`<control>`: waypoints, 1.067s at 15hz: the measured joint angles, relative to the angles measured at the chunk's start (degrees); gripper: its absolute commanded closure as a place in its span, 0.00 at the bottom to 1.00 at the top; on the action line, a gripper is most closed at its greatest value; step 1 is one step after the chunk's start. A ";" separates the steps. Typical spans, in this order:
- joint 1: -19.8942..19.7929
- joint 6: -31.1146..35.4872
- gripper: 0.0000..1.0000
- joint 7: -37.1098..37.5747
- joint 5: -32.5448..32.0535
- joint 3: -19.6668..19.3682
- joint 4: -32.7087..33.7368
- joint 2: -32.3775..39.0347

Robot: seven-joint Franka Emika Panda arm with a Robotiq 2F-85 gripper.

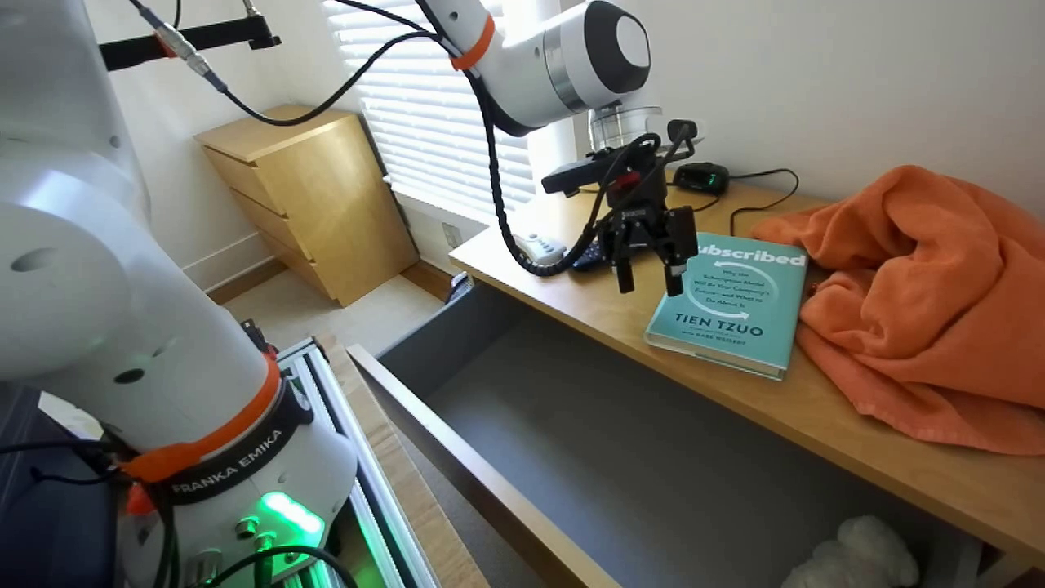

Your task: Turn the book over

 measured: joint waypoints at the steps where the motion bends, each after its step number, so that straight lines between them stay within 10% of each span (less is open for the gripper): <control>1: -0.06 1.55 0.00 -0.55 0.00 -0.11 -0.10 -0.47; 16: -6.29 7.21 0.00 -28.72 16.46 -1.85 -4.27 -19.79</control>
